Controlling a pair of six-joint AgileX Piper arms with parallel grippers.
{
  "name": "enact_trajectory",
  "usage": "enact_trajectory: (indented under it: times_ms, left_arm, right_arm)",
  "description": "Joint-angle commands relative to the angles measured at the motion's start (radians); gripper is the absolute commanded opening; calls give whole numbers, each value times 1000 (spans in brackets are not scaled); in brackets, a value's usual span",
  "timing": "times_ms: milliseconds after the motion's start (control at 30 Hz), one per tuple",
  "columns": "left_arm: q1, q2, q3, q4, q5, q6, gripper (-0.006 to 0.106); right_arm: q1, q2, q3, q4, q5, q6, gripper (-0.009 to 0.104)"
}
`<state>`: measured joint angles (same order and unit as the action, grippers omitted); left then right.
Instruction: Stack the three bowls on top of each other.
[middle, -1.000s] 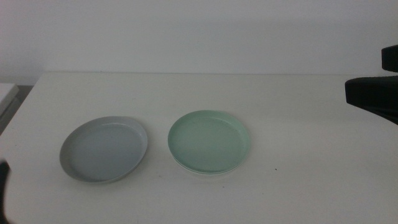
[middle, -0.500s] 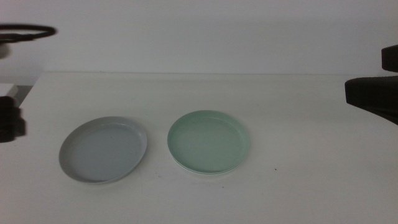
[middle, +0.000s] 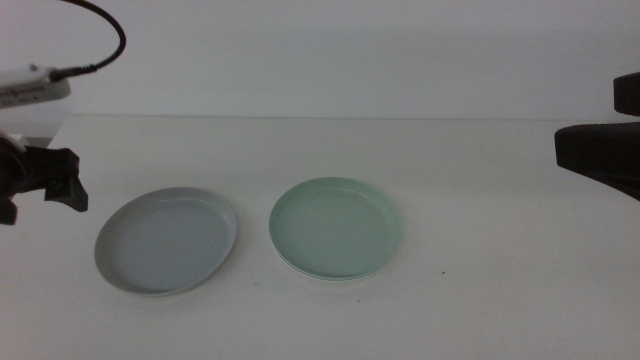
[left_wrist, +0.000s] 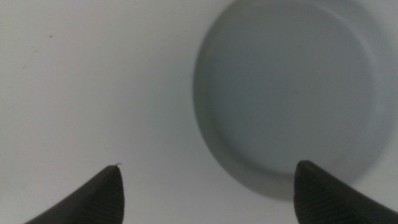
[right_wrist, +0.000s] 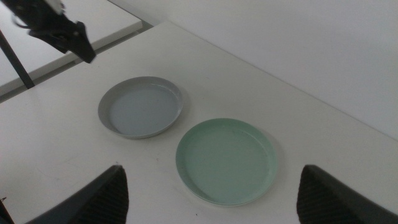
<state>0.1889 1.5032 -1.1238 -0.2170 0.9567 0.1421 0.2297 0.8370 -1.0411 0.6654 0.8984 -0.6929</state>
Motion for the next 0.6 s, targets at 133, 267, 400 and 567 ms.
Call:
enact_trajectory:
  times_ms: [133,267,400,567]
  left_arm:
    - [36,237,-56,-51,-87,84,94]
    - [36,344,-56,-80,-129,104,90]
    - [34,410,-56,-80,-152,104,80]
    - [24,427,-56,-78,-199,104,51]
  right_arm:
    - [-4,-3,0,-4,-4,-11,89]
    - [-4,-3,0,-4,-4,-11,89]
    - [-4,-3,0,-4,-4,-11,89]
    - [-4,-3,0,-4,-4,-11,89]
